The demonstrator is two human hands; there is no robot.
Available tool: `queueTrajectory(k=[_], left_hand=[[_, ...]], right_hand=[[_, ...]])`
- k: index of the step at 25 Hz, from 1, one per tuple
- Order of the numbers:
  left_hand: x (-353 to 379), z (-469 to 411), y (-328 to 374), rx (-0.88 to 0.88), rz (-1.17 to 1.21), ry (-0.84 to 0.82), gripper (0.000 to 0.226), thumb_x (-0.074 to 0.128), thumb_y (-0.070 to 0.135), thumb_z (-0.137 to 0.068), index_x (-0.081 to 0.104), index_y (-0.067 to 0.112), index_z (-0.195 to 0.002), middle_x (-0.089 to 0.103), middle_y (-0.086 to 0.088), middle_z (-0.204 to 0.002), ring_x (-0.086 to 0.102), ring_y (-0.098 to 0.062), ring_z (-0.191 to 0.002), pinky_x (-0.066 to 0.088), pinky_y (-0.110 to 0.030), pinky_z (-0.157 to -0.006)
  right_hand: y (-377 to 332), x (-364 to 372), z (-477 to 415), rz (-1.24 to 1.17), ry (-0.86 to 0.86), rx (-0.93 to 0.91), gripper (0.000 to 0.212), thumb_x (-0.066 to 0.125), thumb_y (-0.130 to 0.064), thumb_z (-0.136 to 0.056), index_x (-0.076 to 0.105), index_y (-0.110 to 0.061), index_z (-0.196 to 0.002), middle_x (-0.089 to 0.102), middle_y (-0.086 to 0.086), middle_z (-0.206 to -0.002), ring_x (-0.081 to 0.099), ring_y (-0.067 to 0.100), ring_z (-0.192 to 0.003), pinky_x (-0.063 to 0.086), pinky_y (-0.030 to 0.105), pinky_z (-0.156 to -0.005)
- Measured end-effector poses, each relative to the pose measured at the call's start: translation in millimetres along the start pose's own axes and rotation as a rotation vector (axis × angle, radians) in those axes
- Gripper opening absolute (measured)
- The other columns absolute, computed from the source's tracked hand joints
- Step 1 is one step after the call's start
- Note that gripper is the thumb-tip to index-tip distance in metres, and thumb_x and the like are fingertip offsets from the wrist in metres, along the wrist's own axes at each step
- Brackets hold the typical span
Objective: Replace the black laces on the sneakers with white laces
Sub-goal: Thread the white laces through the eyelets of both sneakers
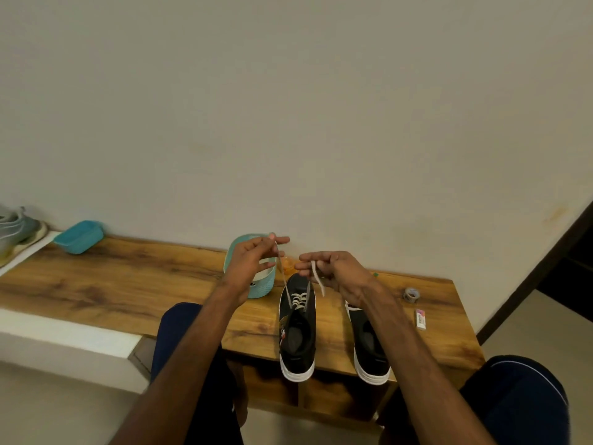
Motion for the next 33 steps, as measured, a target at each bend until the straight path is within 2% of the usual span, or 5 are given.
queueTrajectory(k=[3,9,12,17,33], left_hand=[[9,-1,-5,0.079,-0.022,-0.010,0.022,0.057,0.023,-0.098,0.072,0.007,-0.100,0.075,-0.001,-0.107,0.068,-0.019,-0.098,0.054,-0.029,-0.086],[17,-4,-3,0.226,-0.172,0.016,0.024,0.070,0.004,-0.087,0.072,0.009,-0.111,0.076,0.000,-0.103,0.069,-0.014,-0.099,0.053,-0.024,-0.087],[22,-8,5,0.268,-0.177,0.039,0.029,0.069,0.006,-0.088,0.069,0.011,-0.117,0.076,-0.002,-0.098,0.071,-0.018,-0.093,0.058,-0.030,-0.085],[33,-12,13,0.305,-0.028,0.124,0.039,0.067,0.006,-0.091,0.057,0.009,-0.129,0.076,-0.007,-0.099,0.073,-0.021,-0.088,0.059,-0.030,-0.082],[43,-15,21,0.276,-0.121,0.303,0.020,0.081,0.009,-0.077,0.075,0.008,-0.096,0.076,-0.002,-0.083,0.072,-0.008,-0.080,0.054,-0.014,-0.071]], right_hand=[[6,4,6,0.066,0.106,-0.106,0.027,0.045,0.009,-0.097,0.069,0.002,-0.107,0.076,0.011,-0.090,0.074,0.018,-0.084,0.059,0.026,-0.074],[4,9,1,0.434,0.409,-0.327,0.027,0.053,-0.030,-0.101,0.076,-0.018,-0.091,0.069,-0.013,-0.081,0.062,0.003,-0.074,0.056,0.033,-0.073],[-4,11,-4,0.510,0.447,-0.398,0.026,0.053,-0.025,-0.102,0.077,-0.020,-0.095,0.068,-0.011,-0.096,0.059,0.002,-0.091,0.049,0.026,-0.081],[-10,8,-6,0.368,0.505,-0.478,0.015,0.061,-0.013,-0.096,0.075,-0.013,-0.104,0.075,-0.001,-0.082,0.071,0.004,-0.079,0.049,0.011,-0.071],[-24,7,-9,0.248,0.566,-0.480,0.009,0.077,-0.013,-0.084,0.077,-0.012,-0.093,0.075,-0.001,-0.084,0.070,0.010,-0.081,0.057,0.025,-0.079]])
Point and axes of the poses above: each hand's wrist, its own z-axis away from the middle knuckle, its own x-axis out of the palm, y = z × x, the point moved 1 cm from there along -z, towards the middle knuckle
